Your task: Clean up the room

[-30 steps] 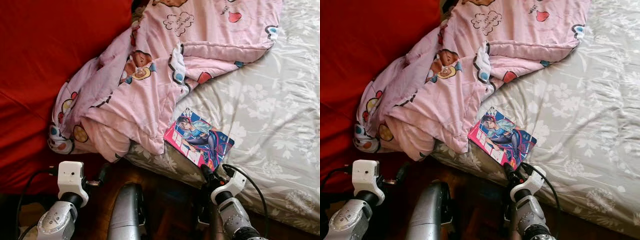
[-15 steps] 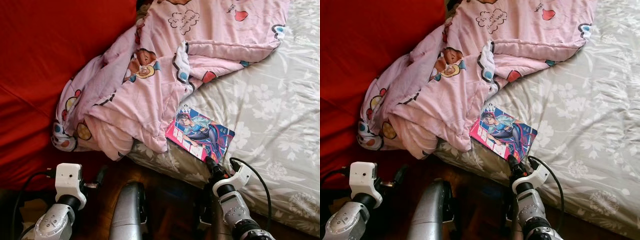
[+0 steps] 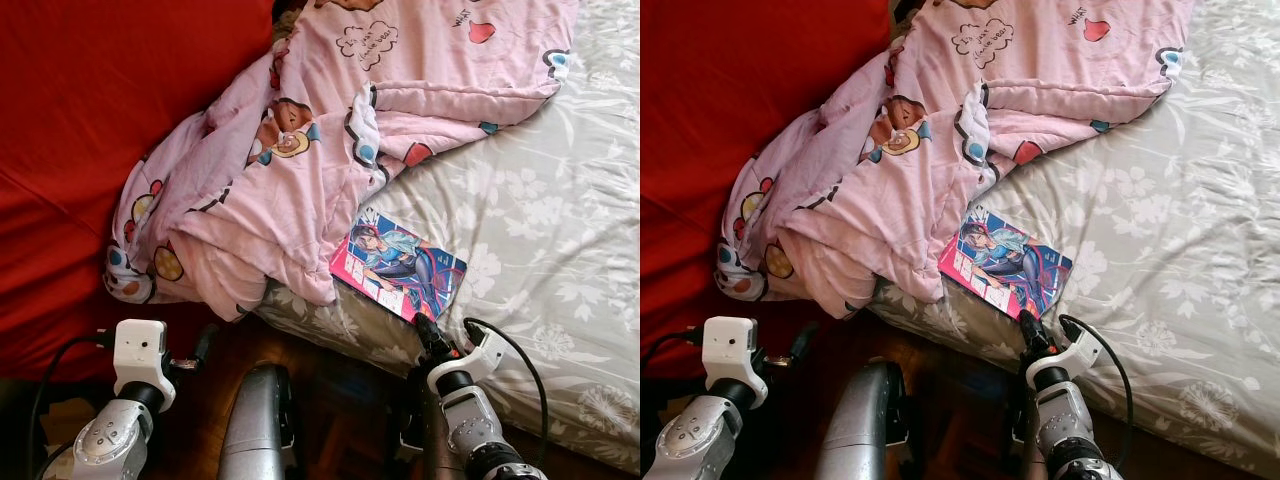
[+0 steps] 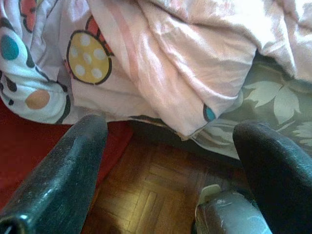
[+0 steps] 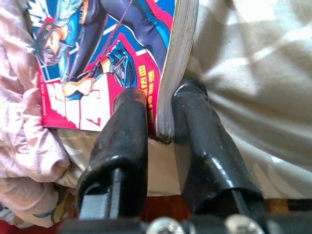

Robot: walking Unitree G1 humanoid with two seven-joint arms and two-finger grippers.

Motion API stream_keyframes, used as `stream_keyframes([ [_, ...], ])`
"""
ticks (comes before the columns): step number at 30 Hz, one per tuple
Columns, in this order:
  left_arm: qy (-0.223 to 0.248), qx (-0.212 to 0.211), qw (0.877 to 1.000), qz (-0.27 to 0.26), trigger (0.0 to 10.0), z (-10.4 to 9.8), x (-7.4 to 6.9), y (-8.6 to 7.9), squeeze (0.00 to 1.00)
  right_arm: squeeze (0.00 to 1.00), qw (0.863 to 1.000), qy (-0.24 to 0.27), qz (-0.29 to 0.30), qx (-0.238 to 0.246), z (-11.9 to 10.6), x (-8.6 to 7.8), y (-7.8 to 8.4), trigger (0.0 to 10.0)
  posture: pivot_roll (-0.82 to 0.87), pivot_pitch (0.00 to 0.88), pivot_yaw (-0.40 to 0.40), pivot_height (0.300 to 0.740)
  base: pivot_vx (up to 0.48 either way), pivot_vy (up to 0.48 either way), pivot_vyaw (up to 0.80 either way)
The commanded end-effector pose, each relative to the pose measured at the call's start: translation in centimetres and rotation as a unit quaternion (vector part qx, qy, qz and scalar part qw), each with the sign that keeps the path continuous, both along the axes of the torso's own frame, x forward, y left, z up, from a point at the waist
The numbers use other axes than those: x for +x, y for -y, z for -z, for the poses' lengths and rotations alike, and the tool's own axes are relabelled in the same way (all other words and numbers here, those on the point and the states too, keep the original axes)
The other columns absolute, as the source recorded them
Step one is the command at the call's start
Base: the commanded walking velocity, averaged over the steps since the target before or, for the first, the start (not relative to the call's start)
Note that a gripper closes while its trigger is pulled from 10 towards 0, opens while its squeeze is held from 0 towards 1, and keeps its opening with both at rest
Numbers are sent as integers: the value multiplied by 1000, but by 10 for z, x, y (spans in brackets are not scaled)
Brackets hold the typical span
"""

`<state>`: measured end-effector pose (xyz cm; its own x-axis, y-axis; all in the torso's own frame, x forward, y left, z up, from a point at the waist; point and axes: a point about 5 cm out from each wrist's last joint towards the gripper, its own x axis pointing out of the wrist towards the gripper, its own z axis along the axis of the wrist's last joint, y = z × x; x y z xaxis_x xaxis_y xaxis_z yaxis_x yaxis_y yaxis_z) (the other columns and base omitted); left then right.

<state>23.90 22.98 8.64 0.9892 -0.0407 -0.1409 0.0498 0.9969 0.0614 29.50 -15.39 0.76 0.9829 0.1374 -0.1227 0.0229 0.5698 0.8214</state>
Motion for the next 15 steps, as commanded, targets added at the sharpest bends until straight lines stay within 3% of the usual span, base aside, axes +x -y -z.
stream_keyframes([
  [1, -20, 12, 1000, -10, 10000, 9, -6, -8, 0, 0, 1000, -17, 0, 12, 9, -9, -6, 0, 208, 369, 128, 615, 0, 0, 0],
  [8, -17, 16, 1000, -17, 10000, 10, 1, -12, 0, 0, 999, 19, 26, 19, 1, -5, -1, 0, 176, 322, 112, 615, 0, 0, 0],
  [15, -20, 11, 999, -26, 10000, 24, 10, -11, 0, 0, 995, 54, 86, -12, -7, -9, 21, 0, 118, 251, 79, 615, 0, 0, 0],
])
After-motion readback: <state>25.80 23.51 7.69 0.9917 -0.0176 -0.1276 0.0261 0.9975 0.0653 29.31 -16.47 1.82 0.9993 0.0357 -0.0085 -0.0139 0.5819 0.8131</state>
